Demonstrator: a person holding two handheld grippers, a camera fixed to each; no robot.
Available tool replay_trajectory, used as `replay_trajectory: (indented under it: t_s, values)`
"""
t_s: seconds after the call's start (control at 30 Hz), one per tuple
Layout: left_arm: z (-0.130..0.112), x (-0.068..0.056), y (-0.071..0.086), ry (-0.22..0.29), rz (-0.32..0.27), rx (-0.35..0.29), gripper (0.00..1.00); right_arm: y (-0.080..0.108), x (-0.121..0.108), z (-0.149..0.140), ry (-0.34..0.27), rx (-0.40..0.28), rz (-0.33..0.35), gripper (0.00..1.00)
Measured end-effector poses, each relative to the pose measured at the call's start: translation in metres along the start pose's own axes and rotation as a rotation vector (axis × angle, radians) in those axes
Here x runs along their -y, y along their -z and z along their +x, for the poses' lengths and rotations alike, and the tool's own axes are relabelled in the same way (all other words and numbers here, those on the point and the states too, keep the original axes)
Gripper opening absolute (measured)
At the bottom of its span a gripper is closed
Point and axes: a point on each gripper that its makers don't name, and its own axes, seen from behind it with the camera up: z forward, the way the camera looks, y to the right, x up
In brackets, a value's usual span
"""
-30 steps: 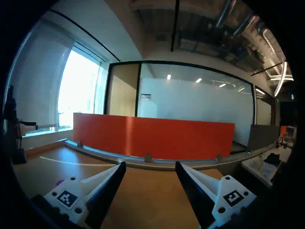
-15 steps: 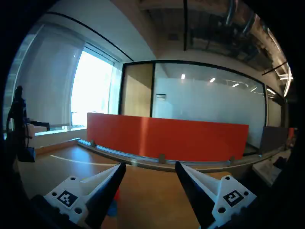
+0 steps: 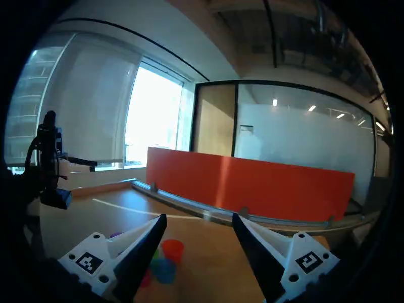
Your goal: Pour water
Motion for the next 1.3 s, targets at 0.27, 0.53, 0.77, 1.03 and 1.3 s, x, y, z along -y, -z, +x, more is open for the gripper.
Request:
replay_trajectory:
  t_s: [0.27,0.53,0.77,1.03,1.3]
  values:
    - [-0.001,-0.006,-0.006,-0.006,-0.048,0.013,0.99,-0.003,-0.001,-0.006,0.017,0.037,0.033,1.00]
    - [-0.019,-0.013,-0.015,-0.053,-0.104,0.072,0.99,-0.004,0.007,-0.030,0.059,0.117,0.094,1.00]
    - [-0.040,-0.019,-0.023,-0.098,-0.145,0.137,0.99,-0.008,0.012,-0.039,0.078,0.158,0.130,1.00]
    - [-0.058,-0.026,-0.030,-0.111,-0.184,0.185,0.99,-0.010,0.016,-0.046,0.082,0.190,0.162,1.00]
    - [-0.076,-0.036,-0.036,-0.110,-0.222,0.220,0.99,-0.013,0.015,-0.060,0.085,0.217,0.172,1.00]
